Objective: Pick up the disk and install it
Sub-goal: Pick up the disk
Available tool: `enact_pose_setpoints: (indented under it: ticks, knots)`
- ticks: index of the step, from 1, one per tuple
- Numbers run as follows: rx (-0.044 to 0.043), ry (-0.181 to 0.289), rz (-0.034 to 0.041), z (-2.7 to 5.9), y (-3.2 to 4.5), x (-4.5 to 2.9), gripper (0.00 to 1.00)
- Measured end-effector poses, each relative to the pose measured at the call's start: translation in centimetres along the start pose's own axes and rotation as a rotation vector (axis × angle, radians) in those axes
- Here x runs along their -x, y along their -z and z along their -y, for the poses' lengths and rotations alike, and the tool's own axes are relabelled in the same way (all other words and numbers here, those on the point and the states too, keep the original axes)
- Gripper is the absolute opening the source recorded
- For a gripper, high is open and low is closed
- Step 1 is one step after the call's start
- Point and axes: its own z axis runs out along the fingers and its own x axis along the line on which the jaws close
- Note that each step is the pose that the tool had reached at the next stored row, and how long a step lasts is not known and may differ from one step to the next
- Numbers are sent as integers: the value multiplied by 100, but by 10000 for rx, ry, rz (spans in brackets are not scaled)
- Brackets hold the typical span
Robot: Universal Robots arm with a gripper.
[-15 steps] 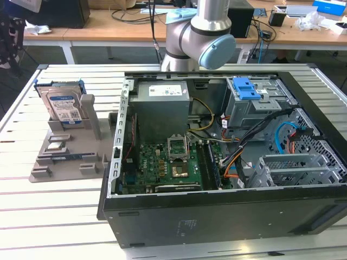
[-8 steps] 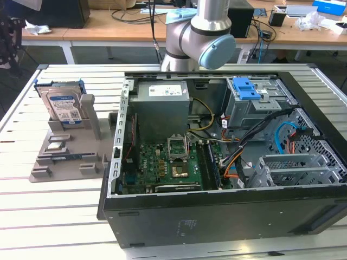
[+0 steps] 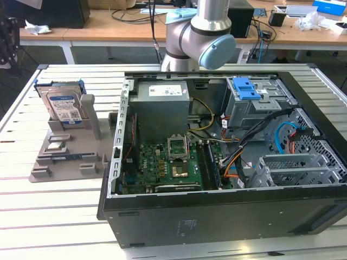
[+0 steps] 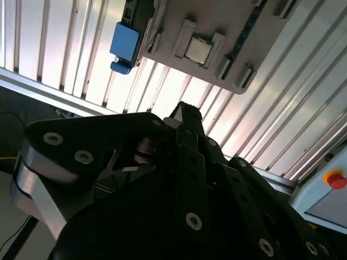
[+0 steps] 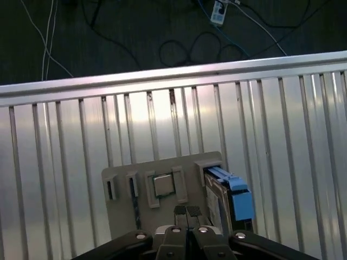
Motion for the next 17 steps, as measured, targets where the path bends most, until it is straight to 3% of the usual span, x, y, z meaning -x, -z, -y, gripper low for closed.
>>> enact_pose_setpoints:
  ticks: [12, 17]
  knots:
    - [30, 1269, -57, 0, 0, 0, 10]
    - [32, 1335, -61, 0, 0, 0, 10]
